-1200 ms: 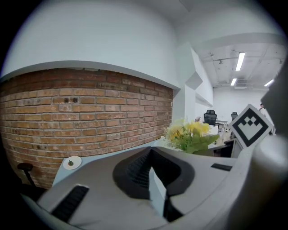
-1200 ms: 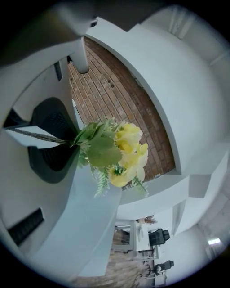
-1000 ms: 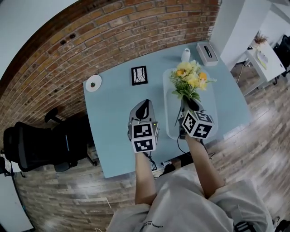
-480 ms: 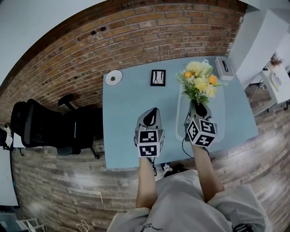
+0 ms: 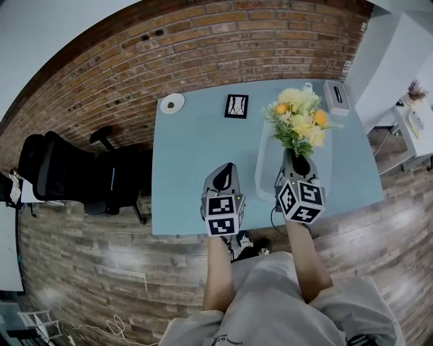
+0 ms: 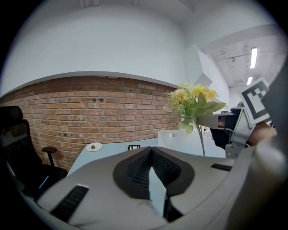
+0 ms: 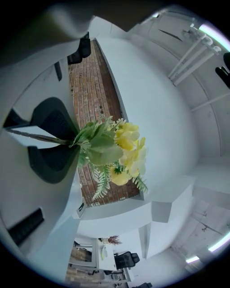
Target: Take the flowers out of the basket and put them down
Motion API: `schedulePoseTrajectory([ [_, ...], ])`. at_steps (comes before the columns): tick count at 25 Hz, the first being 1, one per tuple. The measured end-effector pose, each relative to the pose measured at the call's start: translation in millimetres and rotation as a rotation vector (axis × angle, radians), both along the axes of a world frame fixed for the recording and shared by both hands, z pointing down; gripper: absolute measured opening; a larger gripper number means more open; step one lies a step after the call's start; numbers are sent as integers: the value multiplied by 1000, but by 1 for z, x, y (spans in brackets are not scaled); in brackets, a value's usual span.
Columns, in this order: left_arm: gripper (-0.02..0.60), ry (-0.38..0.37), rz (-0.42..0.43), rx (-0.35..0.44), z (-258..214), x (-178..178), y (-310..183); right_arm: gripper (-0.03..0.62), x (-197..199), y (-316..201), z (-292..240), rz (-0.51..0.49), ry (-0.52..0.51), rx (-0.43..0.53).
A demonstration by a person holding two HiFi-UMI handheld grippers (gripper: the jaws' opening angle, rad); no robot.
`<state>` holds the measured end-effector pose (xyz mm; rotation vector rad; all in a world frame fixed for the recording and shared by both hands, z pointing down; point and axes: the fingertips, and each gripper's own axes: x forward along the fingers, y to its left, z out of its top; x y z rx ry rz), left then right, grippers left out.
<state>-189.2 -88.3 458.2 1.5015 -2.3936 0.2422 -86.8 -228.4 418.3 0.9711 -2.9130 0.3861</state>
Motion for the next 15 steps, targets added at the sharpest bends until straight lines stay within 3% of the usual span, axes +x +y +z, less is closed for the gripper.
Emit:
schedulePoseTrajectory([
  [9, 18, -3, -56, 0, 11, 11, 31, 51, 45, 6, 4, 62, -46, -14],
  [15, 18, 0, 9, 25, 13, 10, 12, 51, 57, 0, 1, 124, -51, 11],
])
